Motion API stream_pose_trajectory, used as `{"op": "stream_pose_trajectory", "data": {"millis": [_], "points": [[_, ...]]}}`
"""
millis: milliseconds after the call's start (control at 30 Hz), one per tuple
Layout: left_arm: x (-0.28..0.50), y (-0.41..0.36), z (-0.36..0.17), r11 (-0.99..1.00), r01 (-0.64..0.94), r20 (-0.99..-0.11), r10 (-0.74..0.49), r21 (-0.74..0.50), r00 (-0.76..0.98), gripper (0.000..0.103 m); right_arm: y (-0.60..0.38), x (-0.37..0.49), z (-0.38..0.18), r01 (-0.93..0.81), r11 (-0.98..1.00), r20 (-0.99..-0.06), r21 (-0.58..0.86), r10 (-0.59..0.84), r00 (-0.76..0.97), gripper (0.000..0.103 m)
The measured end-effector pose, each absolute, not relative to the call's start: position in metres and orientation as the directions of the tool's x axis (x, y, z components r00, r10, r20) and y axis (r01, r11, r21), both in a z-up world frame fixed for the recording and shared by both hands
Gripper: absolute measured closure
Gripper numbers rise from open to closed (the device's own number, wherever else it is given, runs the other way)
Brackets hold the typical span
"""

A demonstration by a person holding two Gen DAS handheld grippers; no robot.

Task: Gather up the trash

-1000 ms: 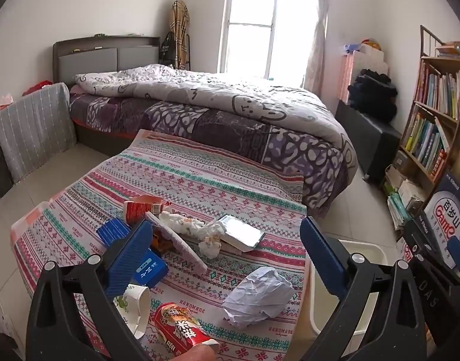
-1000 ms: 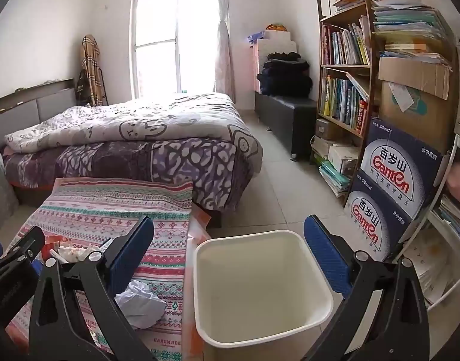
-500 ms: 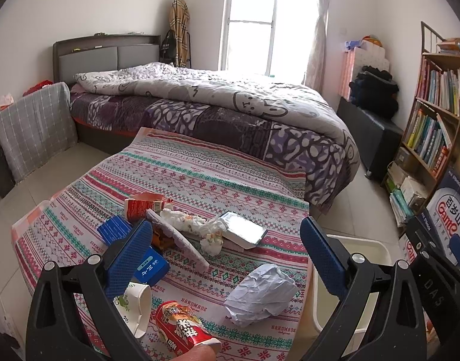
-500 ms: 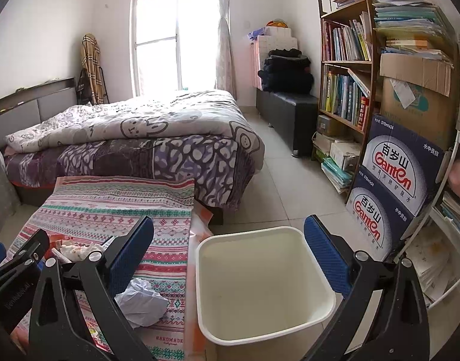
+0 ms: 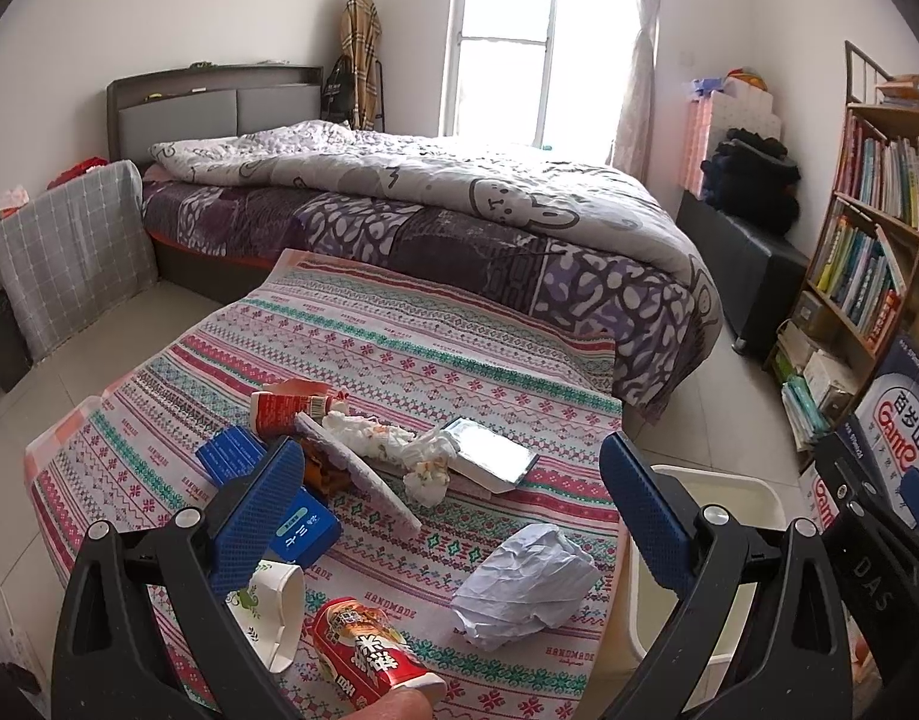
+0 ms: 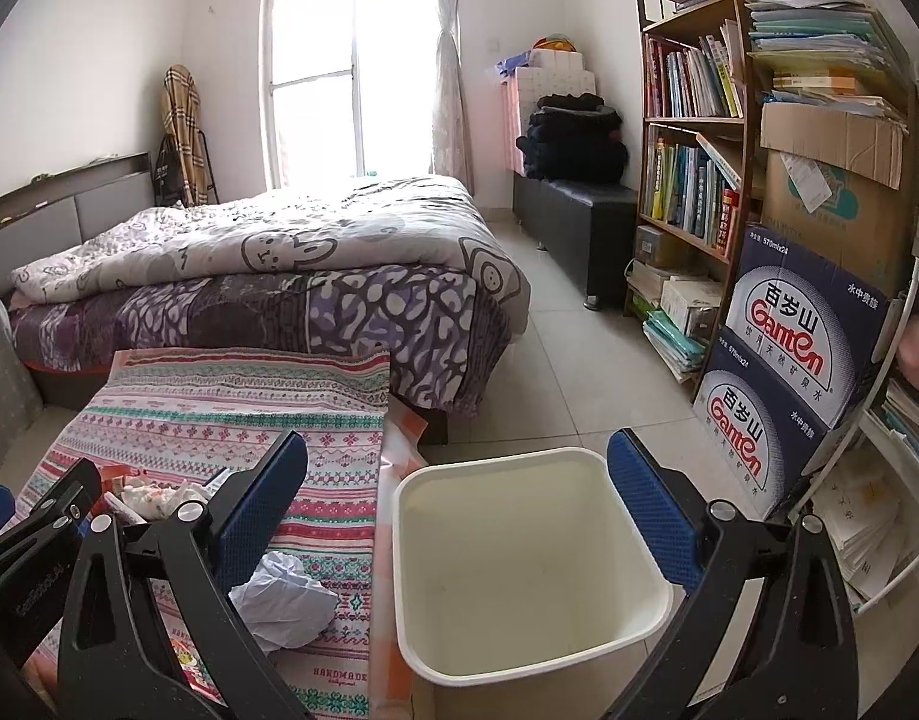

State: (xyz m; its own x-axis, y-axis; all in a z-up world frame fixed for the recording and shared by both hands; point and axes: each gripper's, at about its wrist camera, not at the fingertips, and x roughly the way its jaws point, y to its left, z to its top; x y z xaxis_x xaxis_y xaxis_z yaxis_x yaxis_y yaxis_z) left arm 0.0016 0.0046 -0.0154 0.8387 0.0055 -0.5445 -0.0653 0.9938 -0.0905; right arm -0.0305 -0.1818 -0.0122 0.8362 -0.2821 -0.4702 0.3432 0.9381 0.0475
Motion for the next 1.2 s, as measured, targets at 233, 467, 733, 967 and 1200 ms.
{"op": "stream_pose_trajectory", "data": {"millis": [233,467,733,967,1200], "points": [[0.002,0.006,-0.019,0.994,-0.069,-0.551,0.008,-0.09,0.834,0.007,-0.181,-0.03,-0.014,0.342,0.938,-0.479,0.05,-0.278,0.833,0.007],[0.005,0.007,-0.021,0.99,-0.079,-0.593,-0.005,-0.116,0.805,0.007,-0.181,-0.029,-0.016,0.342,0.938,-0.488,0.055,-0.274,0.829,0.007],[0.012,0.012,-0.024,0.99,-0.105,-0.678,0.014,-0.094,0.735,0.007,-0.175,-0.017,-0.029,0.308,0.949,-0.613,0.072,-0.201,0.764,0.007],[0.027,0.049,-0.036,0.976,-0.168,-0.721,0.019,-0.137,0.693,0.007,-0.166,0.008,-0.061,0.261,0.956,-0.762,0.131,-0.071,0.644,0.007],[0.044,0.076,-0.054,0.976,-0.131,-0.848,-0.08,-0.173,0.525,0.007,-0.166,0.024,-0.097,0.281,0.946,-0.869,0.159,0.0,0.494,0.007]]}}
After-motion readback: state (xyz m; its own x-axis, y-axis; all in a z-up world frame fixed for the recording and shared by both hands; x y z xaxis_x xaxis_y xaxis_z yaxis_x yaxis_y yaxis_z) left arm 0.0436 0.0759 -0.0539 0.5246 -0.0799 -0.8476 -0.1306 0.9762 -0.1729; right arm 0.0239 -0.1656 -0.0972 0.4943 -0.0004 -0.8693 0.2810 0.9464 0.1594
